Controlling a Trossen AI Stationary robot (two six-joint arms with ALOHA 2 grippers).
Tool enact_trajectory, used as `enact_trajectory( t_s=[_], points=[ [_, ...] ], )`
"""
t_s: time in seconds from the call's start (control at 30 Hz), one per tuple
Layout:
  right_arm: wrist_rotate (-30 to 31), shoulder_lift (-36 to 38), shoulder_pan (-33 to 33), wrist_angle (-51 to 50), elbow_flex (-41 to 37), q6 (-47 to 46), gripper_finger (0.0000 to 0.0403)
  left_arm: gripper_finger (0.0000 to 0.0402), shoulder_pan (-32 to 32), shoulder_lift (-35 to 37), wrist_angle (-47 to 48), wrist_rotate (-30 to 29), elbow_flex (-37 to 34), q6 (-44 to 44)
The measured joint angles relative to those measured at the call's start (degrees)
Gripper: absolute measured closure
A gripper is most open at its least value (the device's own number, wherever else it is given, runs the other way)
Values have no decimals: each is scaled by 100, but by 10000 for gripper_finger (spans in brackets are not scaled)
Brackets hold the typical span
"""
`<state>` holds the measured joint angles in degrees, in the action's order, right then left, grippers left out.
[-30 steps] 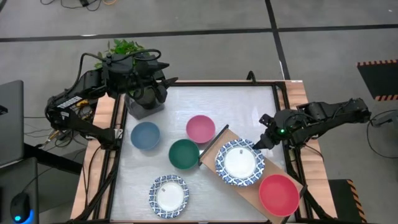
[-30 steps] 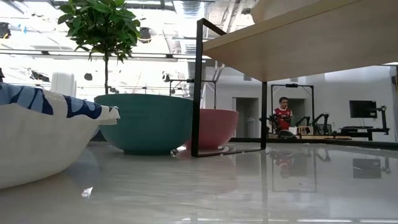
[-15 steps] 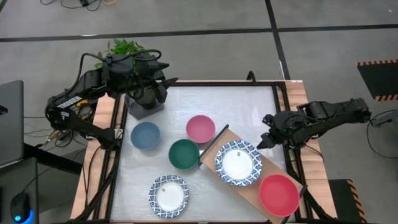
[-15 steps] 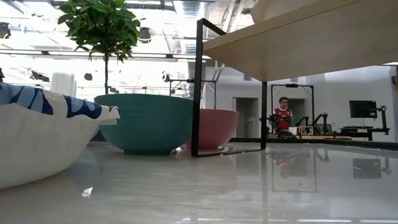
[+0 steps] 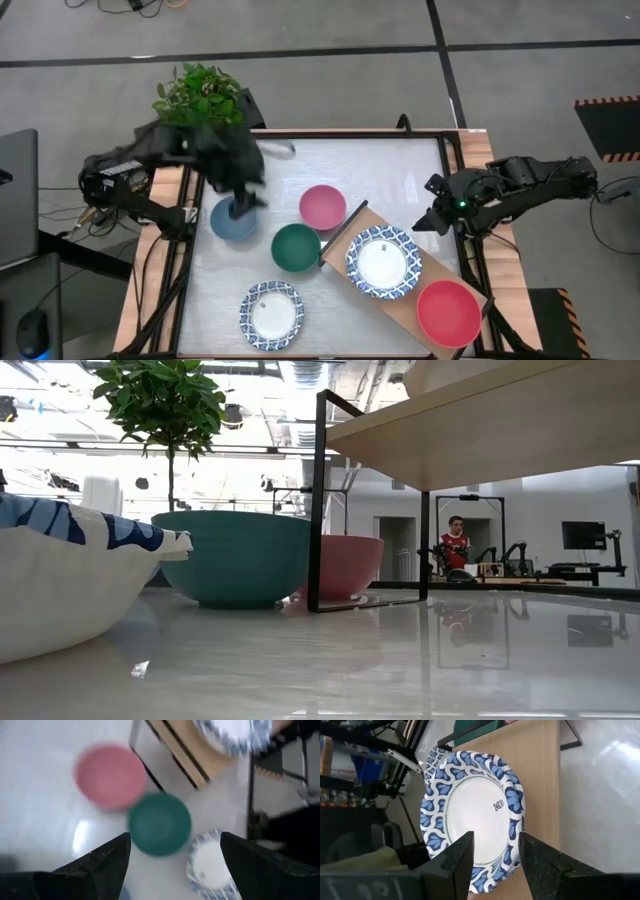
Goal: Place and stack bowls onto a shelf
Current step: Stack the white patterned bowl on top of the white patterned bowl on the shelf
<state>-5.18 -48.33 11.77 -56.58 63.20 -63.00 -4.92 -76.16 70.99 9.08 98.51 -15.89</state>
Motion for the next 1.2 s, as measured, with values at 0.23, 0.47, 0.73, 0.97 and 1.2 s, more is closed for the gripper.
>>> enact_trajectory(
  t_s=[0.23,0.47,0.73,0.97,1.2],
  points=[
    [60,-5,-240,1,0,434,223,109,1022,15,-119,-43,-1321,-1288],
    [58,-4,-297,0,0,797,223,109,1943,57,-1373,368,-3146,-2660],
    [55,6,-282,-60,0,963,223,109,2760,57,-2985,-32,-4554,-4391],
    [55,55,-301,-320,0,1103,223,109,3224,65,-3402,-578,-5076,-5321],
    [55,56,-301,-323,0,1105,223,109,3605,15,-3673,-972,-5212,-5834]
  ],
)
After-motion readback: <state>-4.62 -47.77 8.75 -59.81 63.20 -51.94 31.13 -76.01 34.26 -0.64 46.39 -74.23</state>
